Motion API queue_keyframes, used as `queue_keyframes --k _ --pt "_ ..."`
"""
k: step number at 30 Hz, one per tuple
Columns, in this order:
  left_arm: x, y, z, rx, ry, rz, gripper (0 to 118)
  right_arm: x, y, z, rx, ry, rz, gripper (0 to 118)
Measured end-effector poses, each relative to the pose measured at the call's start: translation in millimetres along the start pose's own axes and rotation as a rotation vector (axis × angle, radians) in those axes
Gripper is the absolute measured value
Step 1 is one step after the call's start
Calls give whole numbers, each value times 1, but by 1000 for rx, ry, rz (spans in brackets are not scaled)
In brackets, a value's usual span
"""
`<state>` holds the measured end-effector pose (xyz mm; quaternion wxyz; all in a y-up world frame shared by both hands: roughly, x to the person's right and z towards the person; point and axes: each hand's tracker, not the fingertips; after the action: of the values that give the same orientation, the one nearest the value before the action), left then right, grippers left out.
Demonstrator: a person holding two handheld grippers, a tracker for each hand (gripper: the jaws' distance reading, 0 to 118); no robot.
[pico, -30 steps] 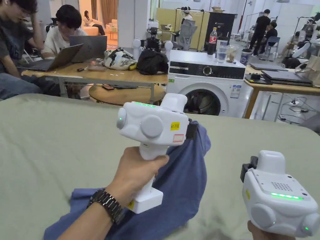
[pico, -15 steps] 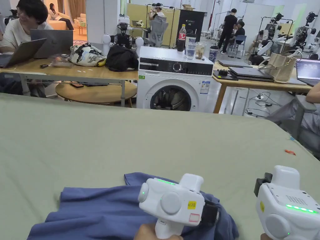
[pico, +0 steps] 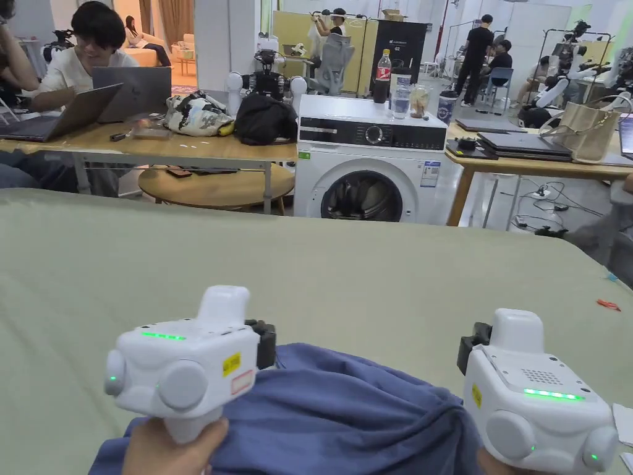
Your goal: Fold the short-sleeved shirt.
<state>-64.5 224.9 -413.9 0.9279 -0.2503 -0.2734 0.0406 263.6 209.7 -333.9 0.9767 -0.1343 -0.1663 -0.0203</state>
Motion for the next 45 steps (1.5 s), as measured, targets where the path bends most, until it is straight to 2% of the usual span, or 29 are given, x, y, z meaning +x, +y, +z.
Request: queue_keyframes --k 5,14,17,18,23,25,26,27,28,30,32,35,38,39,40,41,45 --pt "-59 7 15 -38 115 55 0 -30 6 -2 -3 51 18 0" --pt "-140 23 -29 -358 179 195 2 -43 12 -8 -18 92 32 0" --pt "-145 13 -56 -445 157 245 63 -43 11 -9 -26 91 39 0" --pt "-146 9 -63 -460 168 251 65 -43 11 -9 -28 90 41 0" --pt "-150 -22 -107 -597 252 274 64 -31 7 -15 -53 73 53 0" --pt "-131 -30 -105 -551 296 141 56 -26 8 -17 -71 64 62 0" --pt "-118 -29 -102 -517 323 63 42 -22 9 -19 -84 62 68 0" --pt "-116 -26 -99 -514 315 16 9 -19 10 -22 -97 62 74 0" --pt "-106 -28 -97 -503 281 -32 0 -15 12 -26 -112 65 77 0" --pt "-99 -30 -92 -510 297 -43 0 -9 17 -36 -156 76 88 0" --pt "-121 -26 -98 -479 261 -12 0 -1 24 -52 -211 95 89 0" --pt "-127 -21 -72 -387 239 88 0 8 33 -87 -325 123 122 3" --pt "-126 -17 -49 -348 216 105 0 13 30 -129 -459 174 161 26" --pt "-121 -17 -42 -342 215 106 0 12 26 -144 -507 178 171 26" --pt "-121 -17 -36 -328 216 116 0 10 19 -157 -564 177 193 44" --pt "-121 -16 -31 -321 209 119 0 9 10 -168 -614 191 200 58" --pt "-117 -19 -25 -320 200 110 0 -2 -24 -198 -738 210 221 60"
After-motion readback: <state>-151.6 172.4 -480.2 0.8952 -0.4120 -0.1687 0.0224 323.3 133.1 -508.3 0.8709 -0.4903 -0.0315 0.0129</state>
